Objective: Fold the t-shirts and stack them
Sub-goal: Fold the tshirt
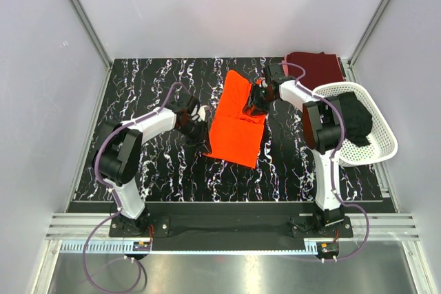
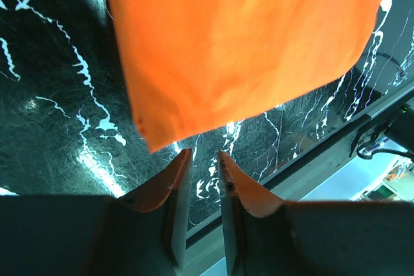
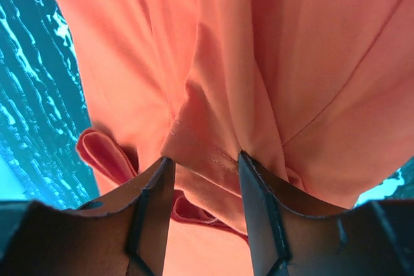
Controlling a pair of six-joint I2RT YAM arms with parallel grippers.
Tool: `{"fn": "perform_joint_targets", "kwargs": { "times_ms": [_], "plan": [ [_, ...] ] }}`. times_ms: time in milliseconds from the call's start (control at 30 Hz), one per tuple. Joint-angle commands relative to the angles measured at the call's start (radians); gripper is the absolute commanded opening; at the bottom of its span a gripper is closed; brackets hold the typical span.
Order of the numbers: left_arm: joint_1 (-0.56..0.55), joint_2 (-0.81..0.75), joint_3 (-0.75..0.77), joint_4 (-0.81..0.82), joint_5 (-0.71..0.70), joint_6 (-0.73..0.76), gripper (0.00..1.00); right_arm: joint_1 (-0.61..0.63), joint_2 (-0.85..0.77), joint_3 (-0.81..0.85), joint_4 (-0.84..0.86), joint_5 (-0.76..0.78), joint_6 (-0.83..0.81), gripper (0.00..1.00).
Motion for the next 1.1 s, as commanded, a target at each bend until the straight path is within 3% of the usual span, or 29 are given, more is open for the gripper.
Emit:
{"fn": "perform_joint_targets", "kwargs": {
  "times_ms": [0, 200, 367, 500, 633, 667, 767, 1067],
  "plan": [
    [0.006, -0.044, -0.012, 0.035, 0.029, -0.016, 0.27, -0.014, -0.065, -0.036, 0.031, -0.071, 0.044, 0.51],
    [0.006, -0.044, -0.012, 0.036, 0.031, -0.026, 0.27, -0.065, -0.105, -0.025, 0.042, -0.065, 0.024, 0.6],
    [0.006, -0.037, -0.013, 0.049, 0.041, -0.036, 0.27, -0.083, -0.113, 0.067, -0.018, -0.056, -0.004, 0.6],
    [0.006, -0.031, -0.001, 0.044, 0.044, -0.036, 0.26, -0.083, -0.117, 0.039, -0.005, -0.095, 0.019, 0.56],
    [0.006, -0.028, 0.007, 0.038, 0.043, -0.033, 0.26, -0.083, -0.133, -0.042, 0.054, -0.138, 0.058, 0.42],
    [0.006, -0.028, 0.007, 0.038, 0.041, -0.033, 0.26, -0.083, -0.136, -0.057, 0.071, -0.157, 0.073, 0.3],
    [0.006, -0.02, 0.01, 0.035, 0.043, -0.033, 0.26, -0.082, -0.145, -0.126, 0.11, -0.186, 0.091, 0.16],
    [0.006, -0.02, 0.027, 0.01, 0.032, -0.027, 0.26, -0.097, -0.11, -0.179, 0.131, -0.155, 0.058, 0.07]
  ]
}}
